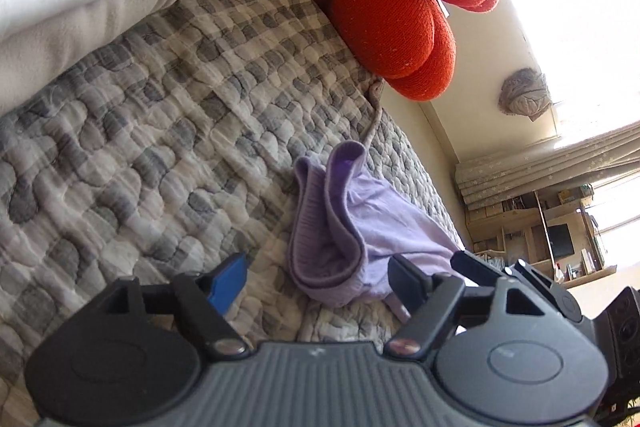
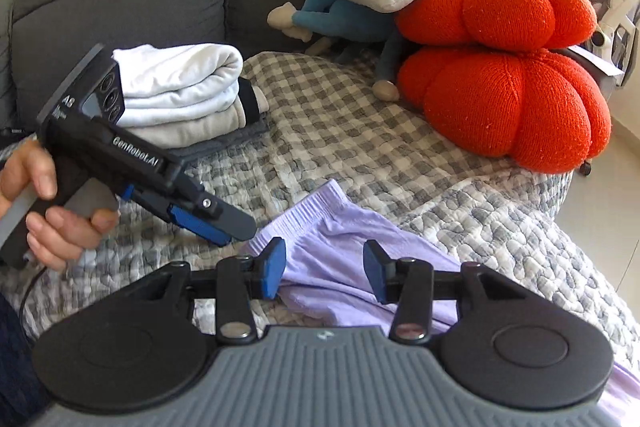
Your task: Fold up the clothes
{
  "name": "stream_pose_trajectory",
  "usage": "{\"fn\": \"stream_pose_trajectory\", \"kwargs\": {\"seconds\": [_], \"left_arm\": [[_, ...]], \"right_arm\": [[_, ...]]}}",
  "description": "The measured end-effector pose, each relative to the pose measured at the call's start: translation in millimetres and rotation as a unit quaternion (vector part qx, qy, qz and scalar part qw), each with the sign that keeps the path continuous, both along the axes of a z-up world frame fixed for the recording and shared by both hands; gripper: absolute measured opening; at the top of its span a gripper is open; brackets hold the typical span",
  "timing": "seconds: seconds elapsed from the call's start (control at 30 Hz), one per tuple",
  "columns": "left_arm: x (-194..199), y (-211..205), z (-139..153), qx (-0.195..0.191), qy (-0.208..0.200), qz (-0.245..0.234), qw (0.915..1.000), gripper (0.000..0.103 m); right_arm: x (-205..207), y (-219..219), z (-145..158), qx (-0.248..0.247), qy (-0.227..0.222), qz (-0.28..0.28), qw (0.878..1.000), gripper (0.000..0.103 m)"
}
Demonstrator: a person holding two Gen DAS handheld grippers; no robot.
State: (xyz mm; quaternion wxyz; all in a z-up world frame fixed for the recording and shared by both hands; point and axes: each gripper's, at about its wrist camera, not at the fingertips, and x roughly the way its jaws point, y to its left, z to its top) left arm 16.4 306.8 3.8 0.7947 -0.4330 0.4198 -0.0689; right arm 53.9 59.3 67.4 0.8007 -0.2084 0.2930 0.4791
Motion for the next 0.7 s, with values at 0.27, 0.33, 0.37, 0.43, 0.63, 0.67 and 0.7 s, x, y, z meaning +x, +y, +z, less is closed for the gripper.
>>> {"fn": "stream_pose_trajectory", "kwargs": {"seconds": [0.27, 0.33, 0.37, 0.43, 0.63, 0.67, 0.7], "left_arm": [[18.1, -38.3, 8.0, 0.101, -0.001, -0.008, 0.9949, 0.059], [21.8, -38.5, 5.6, 0.116, 0.005, -0.005, 0.9932, 0.036], [22.8, -34.5, 3.4, 0.112, 0.008, 0.001, 0.9937, 0.027], [24.0, -26.4, 1.7, 0.105, 0.012, 0.009, 0.9944, 0.016], [24.2, -8.4, 20.1, 0.089, 0.003, 0.020, 0.9958, 0.009], [24.6, -7.8, 26.9, 0.087, 0.001, 0.019, 0.9961, 0.009], [24.8, -7.7, 32.8, 0.089, 0.000, 0.015, 0.9959, 0.009]], "right_arm": [[-43.2, -28.5, -33.5, -0.115, -0.072, 0.008, 0.991, 0.047], [-48.6, -40.5, -41.4, -0.149, -0.090, 0.000, 0.985, 0.047], [-50.9, -47.1, -43.4, -0.154, -0.087, -0.002, 0.984, 0.047], [-59.6, -55.3, -52.1, -0.176, -0.115, 0.004, 0.978, 0.047], [-63.6, -61.1, -69.6, -0.236, -0.180, -0.014, 0.955, 0.001], [-65.4, -63.3, -68.0, -0.240, -0.188, -0.014, 0.952, 0.001], [-67.2, -65.5, -66.4, -0.244, -0.196, -0.014, 0.950, 0.001]]}}
